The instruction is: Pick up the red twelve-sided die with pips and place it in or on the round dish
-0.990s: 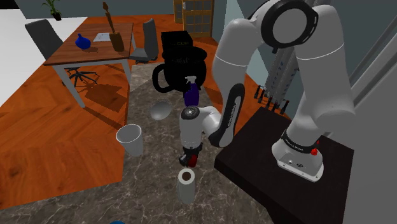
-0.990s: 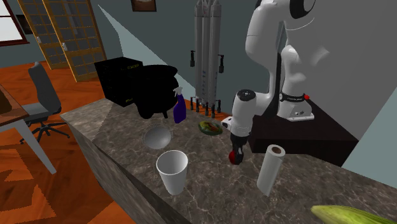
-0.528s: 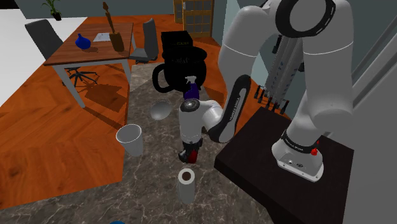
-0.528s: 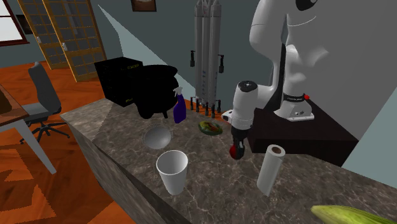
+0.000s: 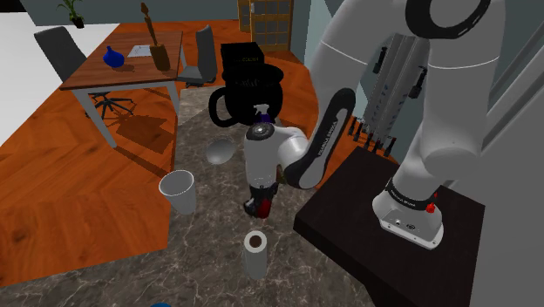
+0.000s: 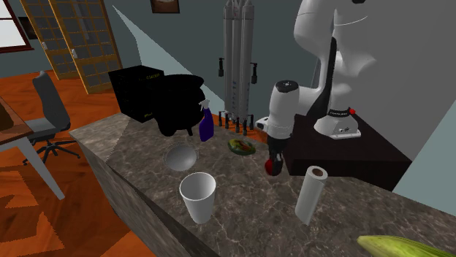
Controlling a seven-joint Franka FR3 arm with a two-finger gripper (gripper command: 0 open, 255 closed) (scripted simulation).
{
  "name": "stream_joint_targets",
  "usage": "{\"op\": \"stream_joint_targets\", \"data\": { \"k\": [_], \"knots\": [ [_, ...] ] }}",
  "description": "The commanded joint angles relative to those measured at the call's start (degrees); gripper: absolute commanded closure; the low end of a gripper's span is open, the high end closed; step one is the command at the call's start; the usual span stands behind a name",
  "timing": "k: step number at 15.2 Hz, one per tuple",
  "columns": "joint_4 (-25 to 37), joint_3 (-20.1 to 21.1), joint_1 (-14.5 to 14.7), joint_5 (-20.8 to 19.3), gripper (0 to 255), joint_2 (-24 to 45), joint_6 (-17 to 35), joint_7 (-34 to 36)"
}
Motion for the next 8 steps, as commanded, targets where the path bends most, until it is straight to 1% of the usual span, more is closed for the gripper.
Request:
{"op": "stream_joint_targets", "data": {
  "k": [1,6,8],
  "knots": [
    [-0.42,1.59,-1.28,1.91,255,-1.74,-1.24,-1.48],
    [-1.15,5.06,-3.79,6.8,255,-5.93,-4.22,-5.03],
    [1.46,3.83,-5.14,6.25,255,-4.28,-5.3,-7.41]
  ]
}}
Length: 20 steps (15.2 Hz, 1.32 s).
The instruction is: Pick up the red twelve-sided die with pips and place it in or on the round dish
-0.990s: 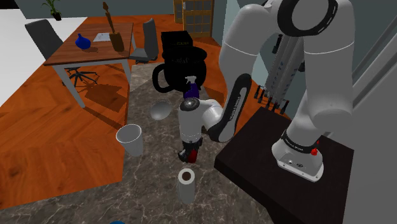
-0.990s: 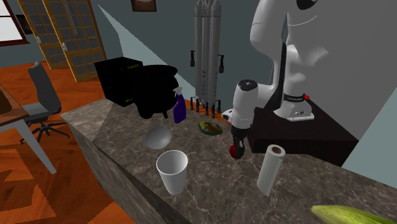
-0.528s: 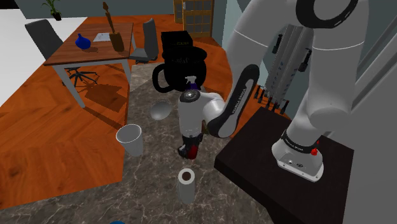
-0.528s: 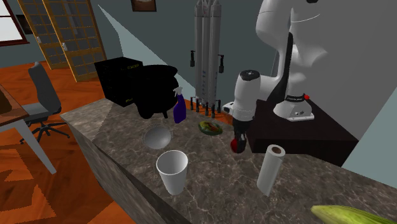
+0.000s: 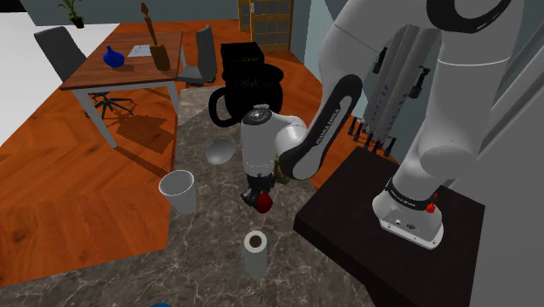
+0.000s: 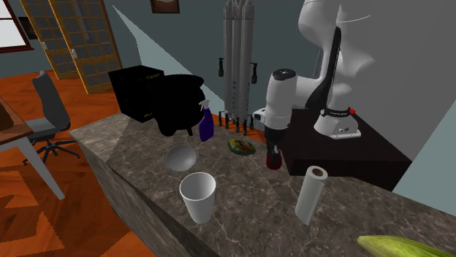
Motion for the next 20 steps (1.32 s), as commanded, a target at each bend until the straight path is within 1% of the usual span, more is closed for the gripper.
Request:
{"op": "stream_joint_targets", "data": {
  "k": [1,6,11,16,20],
  "knots": [
    [2.6,-1.01,-1.46,-0.27,255,1.47,-1.23,-2.55],
    [10.44,-3.5,-4.32,-1.26,255,6.26,-4.56,-8.03],
    [19.74,-5.47,-6.52,-1.83,255,11.73,-8.59,-13.13],
    [30.67,-7.07,-8.03,-2.08,255,17.97,-13.38,-17.94],
    [40.88,-8.15,-8.71,-2.1,255,23.65,-17.87,-21.67]
  ]
}}
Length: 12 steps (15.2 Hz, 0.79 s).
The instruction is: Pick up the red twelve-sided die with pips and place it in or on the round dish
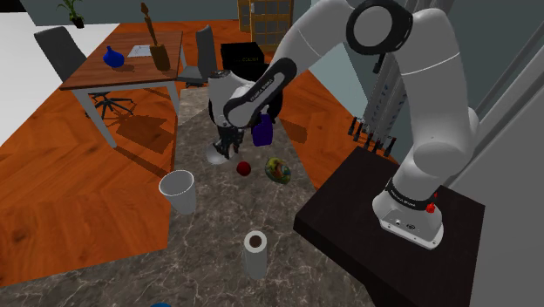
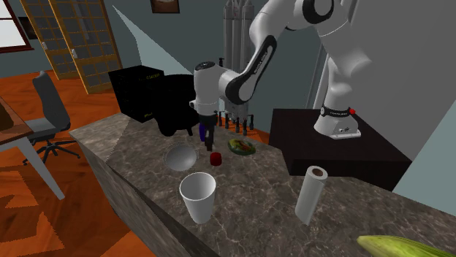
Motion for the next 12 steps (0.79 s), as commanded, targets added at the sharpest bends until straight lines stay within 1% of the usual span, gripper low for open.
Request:
{"op": "stream_joint_targets", "data": {
  "k": [1,5,6,7,12],
  "knots": [
    [5.71,-0.55,-0.06,-0.04,255,3.24,-2.47,-1.76],
    [18.38,-1.52,-0.01,0.11,255,10.13,-8.07,-5.53],
    [15.18,-1.31,-0.07,0.06,255,8.47,-6.56,-4.61],
    [15.18,-1.31,-0.07,0.06,0,8.47,-6.56,-4.61],
    [2.8,-3.21,-0.78,-0.74,0,5.94,3.47,1.77]
  ]
}}
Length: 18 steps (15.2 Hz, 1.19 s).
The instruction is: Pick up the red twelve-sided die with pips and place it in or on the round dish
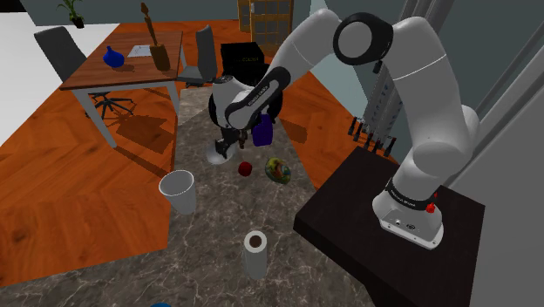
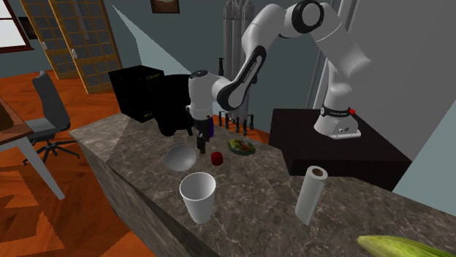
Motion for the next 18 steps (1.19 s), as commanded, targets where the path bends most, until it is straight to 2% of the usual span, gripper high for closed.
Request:
{"op": "stream_joint_targets", "data": {
  "k": [1,4,5,12,18],
  "knots": [
    [-4.87,-0.93,-0.1,-0.46,0,-0.78,4.27,2.69],
    [-10.69,-2.67,0.49,-1.3,0,-1.12,9.98,6.86],
    [-11.15,-2.84,0.57,-1.36,0,-1.11,10.47,7.22],
    [-8.75,-4.67,1.99,-2.75,0,4.15,13.47,8.12],
    [-8.75,-4.67,1.99,-2.74,0,4.15,13.47,8.12]
  ]
}}
